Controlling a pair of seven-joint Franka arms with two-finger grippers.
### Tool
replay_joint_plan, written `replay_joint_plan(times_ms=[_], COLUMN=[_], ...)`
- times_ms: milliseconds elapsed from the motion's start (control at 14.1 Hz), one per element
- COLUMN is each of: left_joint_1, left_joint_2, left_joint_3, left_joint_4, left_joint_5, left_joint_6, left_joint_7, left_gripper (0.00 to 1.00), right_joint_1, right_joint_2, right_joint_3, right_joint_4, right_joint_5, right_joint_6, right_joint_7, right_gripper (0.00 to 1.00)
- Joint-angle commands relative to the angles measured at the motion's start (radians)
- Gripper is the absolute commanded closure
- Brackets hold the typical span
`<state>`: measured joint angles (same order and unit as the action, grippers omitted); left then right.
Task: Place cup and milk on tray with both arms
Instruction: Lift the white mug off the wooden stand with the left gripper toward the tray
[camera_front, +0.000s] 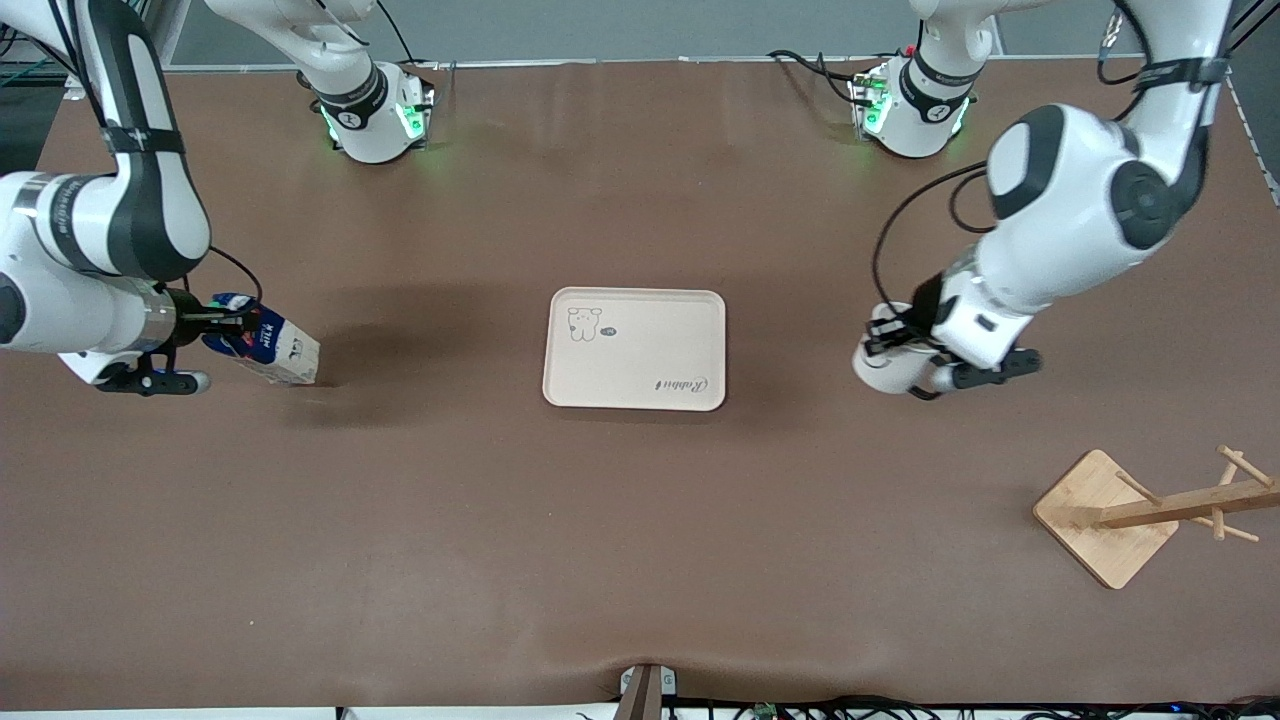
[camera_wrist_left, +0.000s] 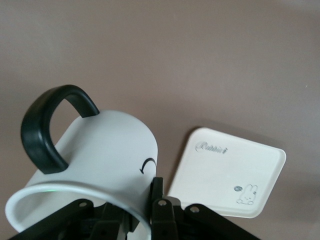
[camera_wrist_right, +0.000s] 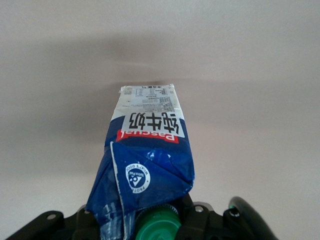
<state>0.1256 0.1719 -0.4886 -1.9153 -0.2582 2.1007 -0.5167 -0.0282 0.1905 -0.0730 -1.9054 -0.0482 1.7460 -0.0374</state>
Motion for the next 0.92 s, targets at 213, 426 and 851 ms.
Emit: replay_joint_plan(times_ms=[213, 426, 851], left_joint_1=[-0.217, -0.309, -0.409], left_joint_2=[0.217, 0.335, 0.484], left_joint_3=[-0.001, 0.001, 0.002], left_joint_4=[0.139, 0.214, 0.269], left_joint_5=[0.192, 0.258, 0.249], left_joint_6=[-0.01, -0.008, 0.05], left_joint_7=[-0.397, -0.567, -0.652], left_gripper=[1.0, 1.0, 1.0], right_joint_1=[-0.002, -0.006, 0.056], right_joint_2=[0.013, 0.017, 0.017], right_joint_3=[0.007, 0.007, 0.01], right_joint_4=[0.129, 0.154, 0.264], right_joint_5=[-0.007, -0.007, -0.013], right_joint_6=[-0.155, -0.155, -0.265], right_joint_7=[-0.03, -0.042, -0.03], right_gripper=[1.0, 1.0, 1.0])
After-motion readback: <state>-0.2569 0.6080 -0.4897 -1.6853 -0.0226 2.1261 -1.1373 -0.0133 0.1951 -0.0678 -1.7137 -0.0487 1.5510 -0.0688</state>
